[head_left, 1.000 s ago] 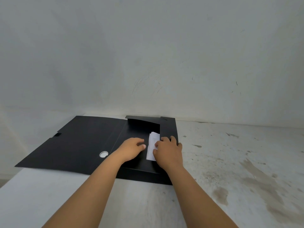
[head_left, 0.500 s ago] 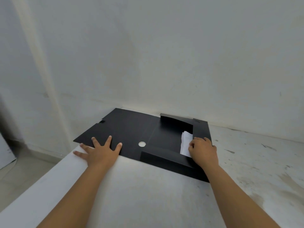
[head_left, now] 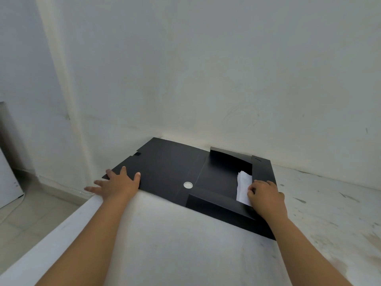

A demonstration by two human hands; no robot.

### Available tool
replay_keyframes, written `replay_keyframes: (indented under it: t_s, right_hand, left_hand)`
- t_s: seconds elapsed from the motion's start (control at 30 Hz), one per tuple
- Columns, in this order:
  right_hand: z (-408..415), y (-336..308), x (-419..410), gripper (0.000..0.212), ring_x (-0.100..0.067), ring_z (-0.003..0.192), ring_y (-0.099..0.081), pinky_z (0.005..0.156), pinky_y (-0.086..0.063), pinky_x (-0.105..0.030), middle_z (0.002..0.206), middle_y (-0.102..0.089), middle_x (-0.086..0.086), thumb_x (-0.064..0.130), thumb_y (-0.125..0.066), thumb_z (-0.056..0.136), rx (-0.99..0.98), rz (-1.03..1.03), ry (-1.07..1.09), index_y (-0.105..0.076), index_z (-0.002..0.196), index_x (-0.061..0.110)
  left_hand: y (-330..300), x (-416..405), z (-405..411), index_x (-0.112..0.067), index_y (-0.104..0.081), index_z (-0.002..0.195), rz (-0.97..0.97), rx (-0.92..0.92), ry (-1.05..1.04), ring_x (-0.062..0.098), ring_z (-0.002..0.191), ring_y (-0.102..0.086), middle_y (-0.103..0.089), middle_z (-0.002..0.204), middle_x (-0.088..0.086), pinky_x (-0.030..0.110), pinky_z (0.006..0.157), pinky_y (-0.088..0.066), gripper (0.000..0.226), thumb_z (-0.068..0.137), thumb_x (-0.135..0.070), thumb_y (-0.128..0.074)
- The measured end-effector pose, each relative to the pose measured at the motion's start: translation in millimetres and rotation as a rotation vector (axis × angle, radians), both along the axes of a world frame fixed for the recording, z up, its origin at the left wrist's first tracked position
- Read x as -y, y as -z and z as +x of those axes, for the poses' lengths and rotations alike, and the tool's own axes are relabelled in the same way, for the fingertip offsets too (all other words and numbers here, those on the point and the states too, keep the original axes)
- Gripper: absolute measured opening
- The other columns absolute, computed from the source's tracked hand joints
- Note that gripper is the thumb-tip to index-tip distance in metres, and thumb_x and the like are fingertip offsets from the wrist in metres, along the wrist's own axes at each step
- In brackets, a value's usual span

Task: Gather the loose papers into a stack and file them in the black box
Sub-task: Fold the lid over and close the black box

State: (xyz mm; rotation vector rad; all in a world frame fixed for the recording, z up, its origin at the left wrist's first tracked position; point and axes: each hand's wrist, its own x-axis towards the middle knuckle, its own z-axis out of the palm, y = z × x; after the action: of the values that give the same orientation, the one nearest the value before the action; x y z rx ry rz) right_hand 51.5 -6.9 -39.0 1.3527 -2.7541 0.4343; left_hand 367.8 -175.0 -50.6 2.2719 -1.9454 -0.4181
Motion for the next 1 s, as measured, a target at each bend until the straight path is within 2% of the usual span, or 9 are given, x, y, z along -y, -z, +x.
replay_keyframes:
  t_s: [0.1, 0.2, 0.33, 0.47, 0.53, 0.67, 0.83, 0.93, 1.0]
  right_hand:
    - [-2.1, 1.7, 2.8, 0.029, -0.025, 0.124, -0.046, 0.094, -0.044, -0.047, 0.112, -0.064, 0.004, 0.018, -0.04, 0.091, -0.01, -0.013, 0.003, -0.069, 0.092, 0.019]
    - [-2.8, 2.4, 4.5, 0.028, -0.024, 0.117, -0.049, 0.09, -0.045, -0.045, 0.104, -0.064, 0.004, 0.017, -0.04, 0.09, -0.031, -0.024, 0.011, -0.068, 0.09, 0.019]
    - [-4.5, 3.1, 5.0, 0.027, -0.024, 0.112, -0.05, 0.086, -0.043, -0.041, 0.104, -0.066, 0.0, 0.015, -0.042, 0.09, -0.006, -0.086, 0.025, -0.069, 0.091, 0.016]
    - [-6.9, 4.8, 4.7, 0.029, -0.032, 0.125, -0.042, 0.091, -0.047, -0.043, 0.13, -0.058, -0.01, 0.011, -0.045, 0.091, 0.06, -0.222, 0.11, -0.072, 0.1, 0.007]
    - [-6.9, 2.9, 4.4, 0.029, -0.036, 0.12, -0.044, 0.091, -0.046, -0.042, 0.132, -0.054, -0.015, 0.009, -0.043, 0.091, 0.096, -0.265, 0.174, -0.07, 0.099, 0.002]
    - [-11.1, -0.4, 4.2, 0.025, -0.036, 0.1, -0.058, 0.084, -0.048, -0.038, 0.121, -0.057, -0.02, 0.005, -0.046, 0.088, 0.26, -0.419, 0.224, -0.068, 0.096, -0.003]
    - [-24.4, -9.6, -3.7, 0.042, -0.033, 0.105, -0.061, 0.086, -0.049, -0.034, 0.128, -0.06, -0.019, -0.007, -0.043, 0.087, 0.53, -0.547, 0.295, -0.06, 0.124, 0.004]
    - [-34.5, -10.6, -8.2, 0.049, -0.027, 0.086, -0.057, 0.068, -0.049, -0.032, 0.129, -0.059, -0.018, -0.013, -0.041, 0.085, 0.69, -0.608, 0.342, -0.058, 0.127, 0.008]
    - [-41.0, -8.6, -10.0, 0.05, -0.026, 0.086, -0.056, 0.075, -0.051, -0.034, 0.131, -0.057, -0.017, -0.014, -0.044, 0.086, 0.824, -0.643, 0.355, -0.057, 0.129, 0.007]
  left_hand:
    - [0.7, 4.5, 7.4, -0.025, -0.031, 0.145, -0.044, -0.11, -0.027, 0.044, 0.131, -0.039, -0.028, 0.152, 0.015, 0.062, 0.11, -0.021, 0.065, 0.09, -0.059, -0.034]
    - [-0.4, 3.5, 8.0, -0.007, -0.046, 0.138, -0.27, -0.351, 0.017, 0.04, 0.13, -0.04, -0.038, 0.146, 0.019, 0.05, 0.109, -0.035, 0.051, 0.093, -0.031, -0.05]
    - [-10.2, -3.0, 0.4, -0.005, -0.048, 0.136, -0.545, -0.508, 0.109, 0.03, 0.144, -0.022, -0.025, 0.155, 0.015, 0.041, 0.116, -0.029, 0.042, 0.094, -0.007, -0.05]
    - [-34.9, -14.9, -16.6, -0.01, -0.05, 0.136, -0.74, -0.624, 0.261, 0.022, 0.149, -0.013, -0.011, 0.159, 0.008, 0.025, 0.114, -0.021, 0.043, 0.096, 0.002, -0.043]
    - [-51.9, -24.5, -28.6, -0.013, -0.045, 0.14, -0.823, -0.627, 0.303, 0.024, 0.149, -0.01, -0.003, 0.161, 0.008, 0.024, 0.112, -0.025, 0.047, 0.096, 0.002, -0.042]
    - [-78.2, -45.4, -56.5, -0.018, -0.023, 0.151, -0.95, -0.66, 0.397, 0.027, 0.149, -0.014, 0.007, 0.16, 0.014, 0.039, 0.115, -0.034, 0.062, 0.095, 0.002, -0.042]
    - [-96.7, -68.1, -87.2, -0.026, -0.02, 0.15, -0.924, -0.836, 0.497, 0.005, 0.14, -0.029, -0.028, 0.156, -0.003, 0.011, 0.107, -0.027, 0.061, 0.098, 0.0, -0.038]
    - [-101.8, -81.5, -101.5, -0.037, -0.018, 0.147, -0.947, -0.851, 0.554, 0.015, 0.126, -0.05, -0.042, 0.145, -0.012, 0.029, 0.106, -0.043, 0.065, 0.098, -0.002, -0.04]
    - [-102.5, -90.3, -110.1, -0.041, -0.017, 0.144, -0.948, -0.851, 0.577, 0.016, 0.1, -0.06, -0.058, 0.133, -0.004, 0.029, 0.093, -0.051, 0.065, 0.098, -0.004, -0.042]
